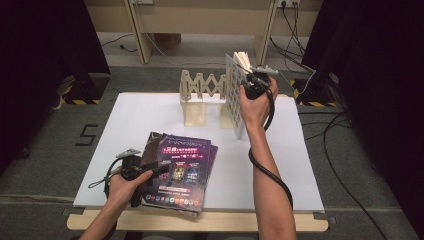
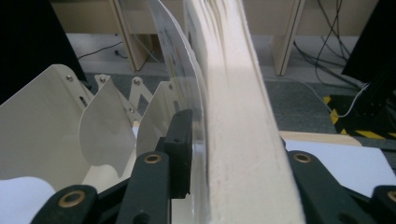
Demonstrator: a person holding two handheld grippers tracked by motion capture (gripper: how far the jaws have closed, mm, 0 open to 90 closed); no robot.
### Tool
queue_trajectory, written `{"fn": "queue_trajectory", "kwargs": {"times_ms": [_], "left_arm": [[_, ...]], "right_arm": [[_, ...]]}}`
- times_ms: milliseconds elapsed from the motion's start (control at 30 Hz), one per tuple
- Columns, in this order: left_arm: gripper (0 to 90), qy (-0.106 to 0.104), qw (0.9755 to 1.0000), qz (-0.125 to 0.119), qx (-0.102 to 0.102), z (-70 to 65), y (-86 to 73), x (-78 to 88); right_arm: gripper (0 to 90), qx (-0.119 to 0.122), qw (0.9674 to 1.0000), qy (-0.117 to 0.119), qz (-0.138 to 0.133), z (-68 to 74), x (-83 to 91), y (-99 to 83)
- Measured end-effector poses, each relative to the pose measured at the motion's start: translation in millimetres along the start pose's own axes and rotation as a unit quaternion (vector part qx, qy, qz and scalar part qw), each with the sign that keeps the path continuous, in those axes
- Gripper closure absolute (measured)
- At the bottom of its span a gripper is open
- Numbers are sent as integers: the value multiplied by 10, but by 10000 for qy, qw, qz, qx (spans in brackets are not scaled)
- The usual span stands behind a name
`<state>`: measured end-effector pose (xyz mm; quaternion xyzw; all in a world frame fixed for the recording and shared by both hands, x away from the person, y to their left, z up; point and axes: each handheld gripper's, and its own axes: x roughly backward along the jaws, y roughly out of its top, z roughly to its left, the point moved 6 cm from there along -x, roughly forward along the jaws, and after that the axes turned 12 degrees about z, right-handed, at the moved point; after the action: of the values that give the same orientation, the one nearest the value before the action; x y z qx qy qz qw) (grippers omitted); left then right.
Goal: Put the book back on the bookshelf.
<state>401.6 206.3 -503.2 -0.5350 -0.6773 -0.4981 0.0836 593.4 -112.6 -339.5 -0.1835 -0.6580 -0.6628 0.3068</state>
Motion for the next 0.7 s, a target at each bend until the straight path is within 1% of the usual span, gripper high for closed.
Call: {"fn": "queue_trajectory", "kwargs": {"times_ms": [133,233,267,367,433,467,500,600,700], "left_arm": [[328,-5,10000,5,-4,-4,-3,-2],[327,2,10000,-2,-9,0,2,2],[328,8,10000,1,-15,3,2,4],[328,3,10000,-5,-1,5,-1,1],[328,0,10000,0,0,4,-3,-4],[328,1,10000,1,-3,4,-4,-6],[328,-9,10000,1,-4,5,-5,-8],[328,2,10000,18,2,8,-9,-13],[328,-15,10000,7,-1,6,-8,-13]], "right_arm": [[651,-38,9999,39,146,-11,-3,-1],[651,-22,9996,61,269,-11,-25,-3],[654,-32,9997,68,253,-14,-31,2],[685,-93,9994,69,325,-22,-50,-5],[730,-126,9992,46,381,-31,-80,-13],[737,-156,9991,51,387,-32,-77,-10],[740,-158,9992,9,376,-35,-77,-6],[744,-160,9996,-9,211,-30,-88,-6],[744,-245,9997,0,71,-47,-92,10]]}}
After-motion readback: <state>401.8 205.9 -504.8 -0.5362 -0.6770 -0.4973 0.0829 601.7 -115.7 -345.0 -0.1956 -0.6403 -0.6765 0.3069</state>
